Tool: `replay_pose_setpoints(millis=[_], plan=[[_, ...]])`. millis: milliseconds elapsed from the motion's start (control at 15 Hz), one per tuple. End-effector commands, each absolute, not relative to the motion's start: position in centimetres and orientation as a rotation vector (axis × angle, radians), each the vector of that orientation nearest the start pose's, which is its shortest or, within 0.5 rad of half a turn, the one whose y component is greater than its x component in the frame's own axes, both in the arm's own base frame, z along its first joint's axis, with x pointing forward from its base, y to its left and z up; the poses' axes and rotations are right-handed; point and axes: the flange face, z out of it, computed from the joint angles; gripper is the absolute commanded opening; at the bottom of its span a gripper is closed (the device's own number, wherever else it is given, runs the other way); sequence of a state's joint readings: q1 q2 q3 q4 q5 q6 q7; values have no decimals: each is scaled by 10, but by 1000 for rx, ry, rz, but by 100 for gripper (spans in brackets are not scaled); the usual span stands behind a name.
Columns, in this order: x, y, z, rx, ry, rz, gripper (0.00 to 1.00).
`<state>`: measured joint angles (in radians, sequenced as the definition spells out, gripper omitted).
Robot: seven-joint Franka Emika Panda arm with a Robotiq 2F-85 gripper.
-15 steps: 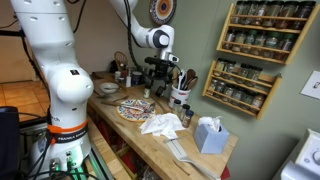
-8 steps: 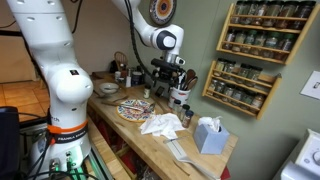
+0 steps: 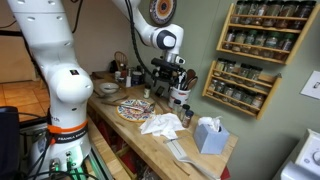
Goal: Put one jar from the counter on the second shelf from the bottom.
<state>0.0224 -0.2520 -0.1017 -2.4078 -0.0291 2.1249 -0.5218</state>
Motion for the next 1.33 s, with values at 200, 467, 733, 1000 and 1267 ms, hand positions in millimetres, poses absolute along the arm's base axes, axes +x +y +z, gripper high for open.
replay_pose_setpoints(millis=[200, 467, 733, 1000, 1267], plan=[[478, -35, 391, -3000, -721, -45, 100], [489, -39, 367, -2980, -652, -133, 100], [501, -43, 344, -2942, -630, -259, 100], [514, -47, 323, -2918, -633, -322, 100], [526, -55, 313, -2914, -653, -325, 100]])
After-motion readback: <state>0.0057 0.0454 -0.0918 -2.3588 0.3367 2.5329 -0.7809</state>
